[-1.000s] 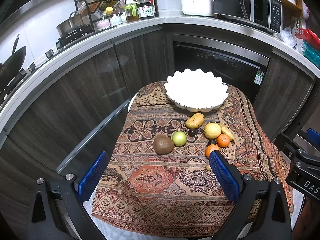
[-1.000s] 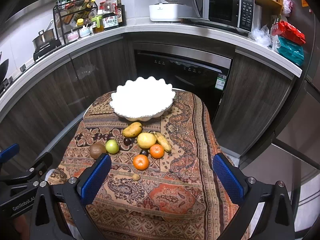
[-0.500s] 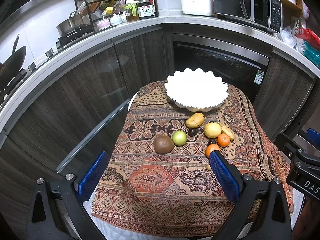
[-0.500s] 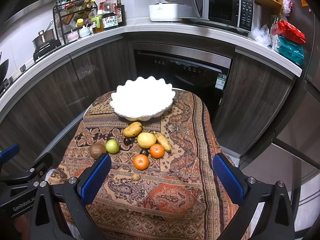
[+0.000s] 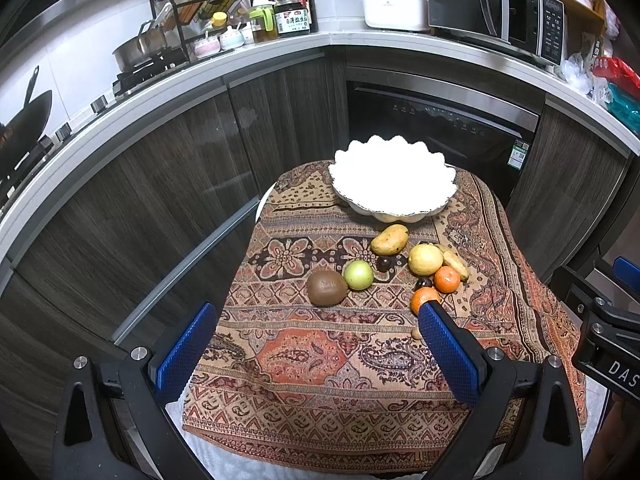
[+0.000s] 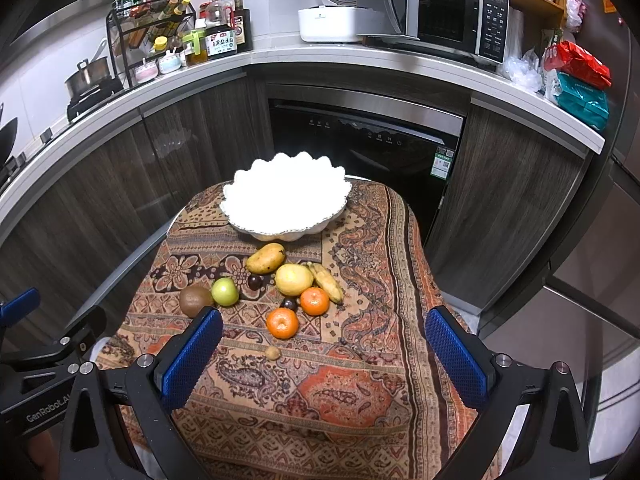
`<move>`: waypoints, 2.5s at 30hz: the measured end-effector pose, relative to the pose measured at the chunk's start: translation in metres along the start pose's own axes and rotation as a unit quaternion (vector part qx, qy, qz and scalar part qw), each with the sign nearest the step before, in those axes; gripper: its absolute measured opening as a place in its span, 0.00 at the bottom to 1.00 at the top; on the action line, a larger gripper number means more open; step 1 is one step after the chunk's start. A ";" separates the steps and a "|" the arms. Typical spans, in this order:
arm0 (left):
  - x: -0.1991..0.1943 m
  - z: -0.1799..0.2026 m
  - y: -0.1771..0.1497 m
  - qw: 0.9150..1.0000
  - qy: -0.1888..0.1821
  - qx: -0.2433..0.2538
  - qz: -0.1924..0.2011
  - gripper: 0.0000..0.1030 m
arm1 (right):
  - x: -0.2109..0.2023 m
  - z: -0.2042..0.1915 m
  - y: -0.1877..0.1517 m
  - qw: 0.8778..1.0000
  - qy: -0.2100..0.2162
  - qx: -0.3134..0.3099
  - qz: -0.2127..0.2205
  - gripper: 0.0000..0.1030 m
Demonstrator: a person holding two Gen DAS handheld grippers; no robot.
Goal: Organize fruits
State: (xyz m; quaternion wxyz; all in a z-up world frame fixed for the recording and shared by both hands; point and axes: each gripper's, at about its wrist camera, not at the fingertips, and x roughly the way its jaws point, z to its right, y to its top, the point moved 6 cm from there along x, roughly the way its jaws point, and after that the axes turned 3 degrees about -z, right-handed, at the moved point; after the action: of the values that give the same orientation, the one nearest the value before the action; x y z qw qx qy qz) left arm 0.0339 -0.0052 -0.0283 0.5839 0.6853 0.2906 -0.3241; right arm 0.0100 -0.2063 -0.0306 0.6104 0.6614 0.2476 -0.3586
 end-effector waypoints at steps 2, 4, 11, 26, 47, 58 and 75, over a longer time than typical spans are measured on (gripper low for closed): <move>0.000 0.000 0.000 1.000 0.000 0.000 0.000 1.00 | 0.000 -0.001 0.000 1.000 0.000 0.000 0.000 1.00; 0.000 0.000 0.000 1.000 0.000 0.000 -0.001 1.00 | 0.000 -0.001 0.000 1.000 0.000 0.000 0.000 1.00; 0.000 0.000 0.000 1.000 0.000 0.000 0.000 1.00 | 0.000 0.000 0.000 1.000 0.000 0.000 0.000 1.00; 0.000 0.001 0.000 1.000 -0.001 0.000 -0.001 1.00 | 0.001 0.000 -0.001 1.000 -0.001 0.001 -0.001 1.00; 0.067 -0.003 -0.016 0.999 -0.021 -0.015 -0.037 0.99 | 0.071 -0.015 -0.016 0.999 0.001 -0.008 -0.044 1.00; 0.116 -0.007 -0.026 0.998 -0.015 -0.012 -0.053 0.99 | 0.117 -0.029 -0.028 0.997 0.005 -0.021 -0.070 1.00; 0.185 -0.016 -0.063 0.996 -0.009 -0.010 -0.090 0.93 | 0.191 -0.058 -0.074 0.989 0.026 -0.059 -0.135 0.87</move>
State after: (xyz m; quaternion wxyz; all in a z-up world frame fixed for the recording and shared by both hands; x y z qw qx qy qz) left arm 0.1017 0.0235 -0.2102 0.5613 0.6478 0.3492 -0.3786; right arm 0.0818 -0.1602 -0.2260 0.5878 0.5940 0.3707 -0.4052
